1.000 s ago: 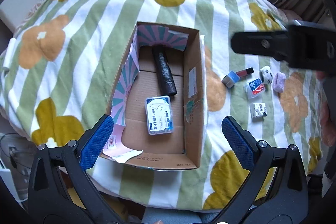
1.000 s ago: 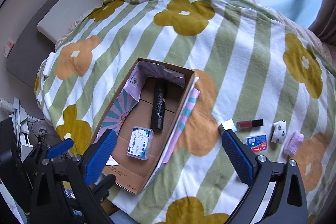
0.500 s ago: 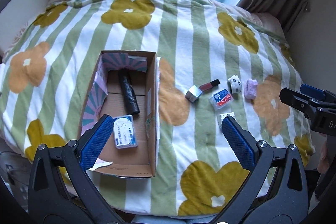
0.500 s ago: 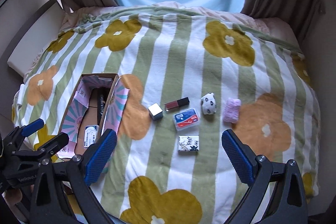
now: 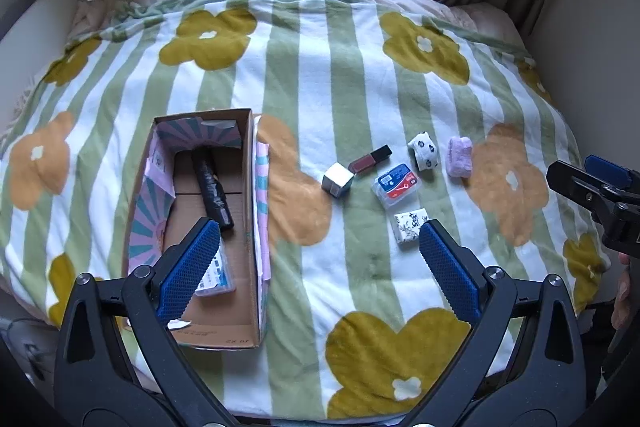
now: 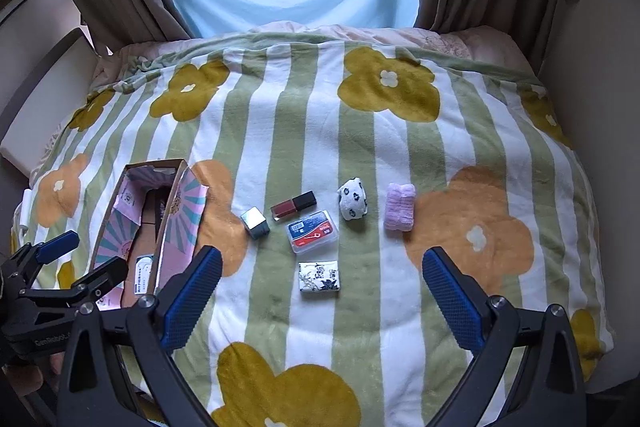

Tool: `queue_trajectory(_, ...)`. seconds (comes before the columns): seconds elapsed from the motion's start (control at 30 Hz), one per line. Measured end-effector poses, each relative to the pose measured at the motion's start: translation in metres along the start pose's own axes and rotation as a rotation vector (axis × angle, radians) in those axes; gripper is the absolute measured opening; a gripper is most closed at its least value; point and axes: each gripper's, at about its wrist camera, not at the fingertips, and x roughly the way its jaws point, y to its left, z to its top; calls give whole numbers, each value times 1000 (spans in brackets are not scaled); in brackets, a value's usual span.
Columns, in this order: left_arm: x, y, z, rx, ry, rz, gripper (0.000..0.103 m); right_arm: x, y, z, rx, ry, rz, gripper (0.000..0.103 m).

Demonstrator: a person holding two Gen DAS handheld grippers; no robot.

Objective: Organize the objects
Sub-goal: 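Withdraw both tools from the box back toward the remaining items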

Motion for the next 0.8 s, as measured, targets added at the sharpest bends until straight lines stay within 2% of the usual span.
queue_trajectory(0.07, 2, -4, 3, 8, 7, 2, 100, 3, -3, 0, -5, -10, 16, 100)
queue_trajectory(0.17, 4, -10, 5, 10, -14, 12, 100, 12, -11, 0, 14, 41, 60, 100)
queue_trajectory(0.3, 15, -18, 9, 5, -15, 19, 100, 15, -17, 2, -9, -3, 33, 100)
queue_trajectory(0.4, 28, -25, 13, -4, -9, 37, 100, 25, -23, 7, -36, -13, 53, 102)
queue_trajectory(0.57, 56, -38, 17, -15, 14, 51, 100, 55, -40, 14, -13, 3, 89, 102)
queue_trajectory(0.67, 78, -47, 17, -13, 26, 75, 100, 80, -47, 17, -42, 69, 68, 102)
queue_trajectory(0.8, 117, -52, 15, -37, 48, 96, 100, 112, -54, 18, -86, 41, 42, 102)
